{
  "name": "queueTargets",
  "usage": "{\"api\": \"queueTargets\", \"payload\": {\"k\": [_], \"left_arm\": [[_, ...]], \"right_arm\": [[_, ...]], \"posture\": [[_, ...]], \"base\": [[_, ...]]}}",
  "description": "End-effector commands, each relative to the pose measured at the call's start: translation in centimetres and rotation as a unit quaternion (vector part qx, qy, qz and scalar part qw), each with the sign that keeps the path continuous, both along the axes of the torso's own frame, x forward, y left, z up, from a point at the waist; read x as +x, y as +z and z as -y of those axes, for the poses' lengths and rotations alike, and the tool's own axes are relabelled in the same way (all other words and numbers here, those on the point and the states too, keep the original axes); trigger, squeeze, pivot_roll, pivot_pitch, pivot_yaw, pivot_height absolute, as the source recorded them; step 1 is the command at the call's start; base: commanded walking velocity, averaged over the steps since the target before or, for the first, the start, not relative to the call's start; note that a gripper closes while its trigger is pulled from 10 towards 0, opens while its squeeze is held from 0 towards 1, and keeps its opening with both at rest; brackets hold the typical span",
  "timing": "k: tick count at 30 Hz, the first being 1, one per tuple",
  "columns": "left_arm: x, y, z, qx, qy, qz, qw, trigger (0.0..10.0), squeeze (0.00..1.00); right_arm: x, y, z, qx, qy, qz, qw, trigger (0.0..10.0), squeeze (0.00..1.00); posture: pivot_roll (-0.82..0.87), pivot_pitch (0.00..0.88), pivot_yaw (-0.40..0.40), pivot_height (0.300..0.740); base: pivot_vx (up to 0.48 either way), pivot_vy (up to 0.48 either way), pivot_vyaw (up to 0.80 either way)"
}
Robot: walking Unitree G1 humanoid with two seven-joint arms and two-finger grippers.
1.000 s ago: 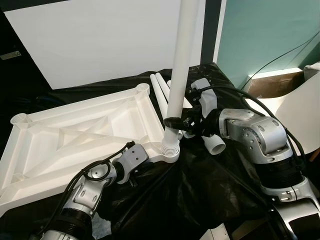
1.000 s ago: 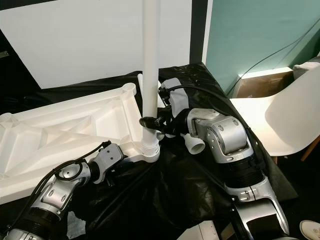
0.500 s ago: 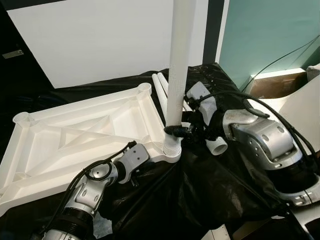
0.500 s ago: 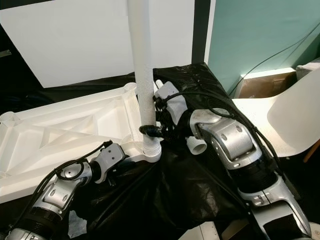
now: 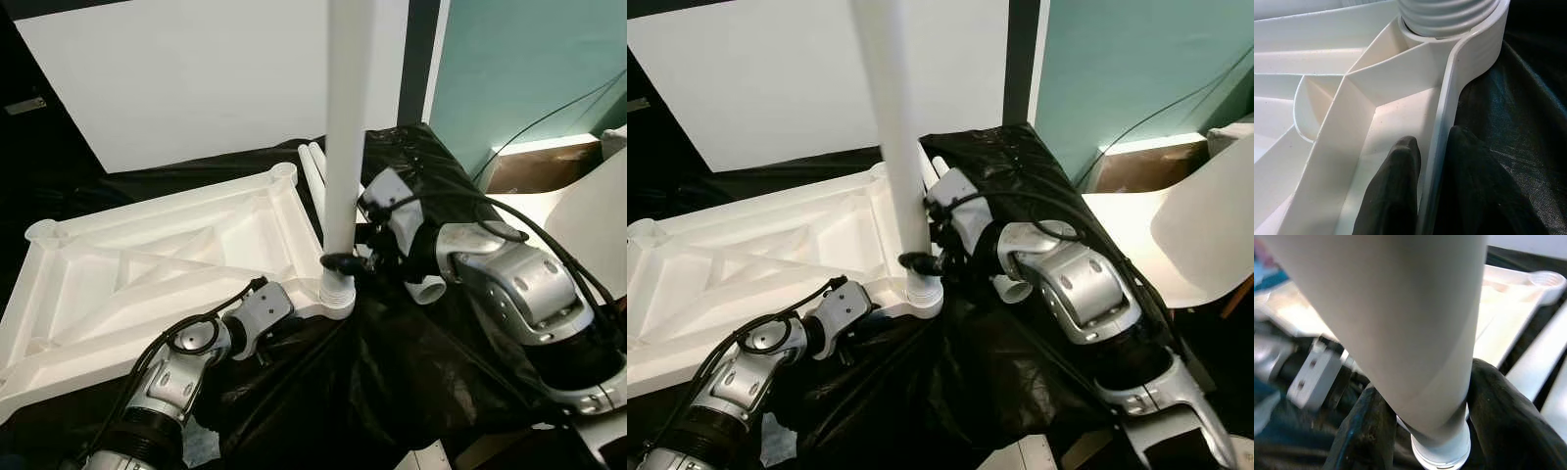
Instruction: Building children table
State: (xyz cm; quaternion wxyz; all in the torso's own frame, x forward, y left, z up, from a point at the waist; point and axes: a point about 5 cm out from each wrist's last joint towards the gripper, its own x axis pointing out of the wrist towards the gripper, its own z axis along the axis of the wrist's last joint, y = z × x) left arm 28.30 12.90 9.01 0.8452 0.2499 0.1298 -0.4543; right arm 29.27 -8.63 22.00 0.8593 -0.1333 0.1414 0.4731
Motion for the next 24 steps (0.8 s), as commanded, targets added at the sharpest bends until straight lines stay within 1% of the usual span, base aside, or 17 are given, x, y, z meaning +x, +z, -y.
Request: {"api": "queueTargets", "payload": {"k": [1,6,12,14,15,18,21,23,24], "left_arm": [[-0.3,-1.2,-0.2,0.0,0.025,-0.01,1.0,10.0,0.0],[-0.2,-1.2,-0.1,0.001,0.021,-0.01,1.0,10.0,0.0],[0.0,-1.1,0.0,0.001,0.022,-0.008,1.0,10.0,0.0],[0.0,-1.2,0.0,0.001,0.023,-0.008,1.0,10.0,0.0],[0.0,-1.2,0.0,0.0,0.023,-0.008,1.0,10.0,0.0],[-0.1,-1.3,0.0,0.0,0.023,-0.009,1.0,10.0,0.0],[-0.1,-1.3,0.0,0.0,0.023,-0.009,1.0,10.0,0.0],[-0.2,-1.3,0.0,0.0,0.023,-0.009,1.0,10.0,0.0],[-0.2,-1.3,0.0,0.0,0.023,-0.009,1.0,10.0,0.0]], "right_arm": [[0.1,-2.5,0.4,-0.006,-0.029,-0.1,0.995,10.0,0.0],[0.6,-1.7,0.6,0.015,-0.042,-0.112,0.993,10.0,0.0],[0.8,-1.4,0.9,0.012,-0.044,-0.115,0.992,10.0,0.0],[0.7,-1.4,1.0,0.004,-0.038,-0.11,0.993,10.0,0.0],[0.5,-1.5,1.1,-0.013,-0.021,-0.095,0.995,10.0,0.0],[-0.3,-1.8,1.4,-0.049,0.016,-0.077,0.996,10.0,0.0],[-0.4,-1.9,1.5,-0.061,0.023,-0.075,0.995,10.0,0.0],[-0.5,-2.2,1.8,-0.087,0.034,-0.066,0.993,10.0,0.0],[-0.5,-2.2,1.8,-0.087,0.034,-0.066,0.993,10.0,0.0]], "posture": [[-0.06,0.0,0.032,0.74],[-0.06,0.0,0.033,0.74],[-0.06,0.0,0.029,0.74],[-0.06,0.0,0.028,0.74],[-0.06,0.0,0.027,0.74],[-0.06,0.0,0.027,0.74],[-0.06,0.0,0.026,0.74],[-0.05,0.0,0.025,0.74],[-0.05,0.0,0.025,0.74]], "base": [[0.0,0.0,0.0],[0.0,0.0,0.0],[0.0,0.0,0.0],[0.0,0.0,0.0],[0.0,0.0,0.0],[0.0,0.0,0.0],[0.0,0.0,0.0],[0.0,0.0,0.0],[0.0,0.0,0.0]]}}
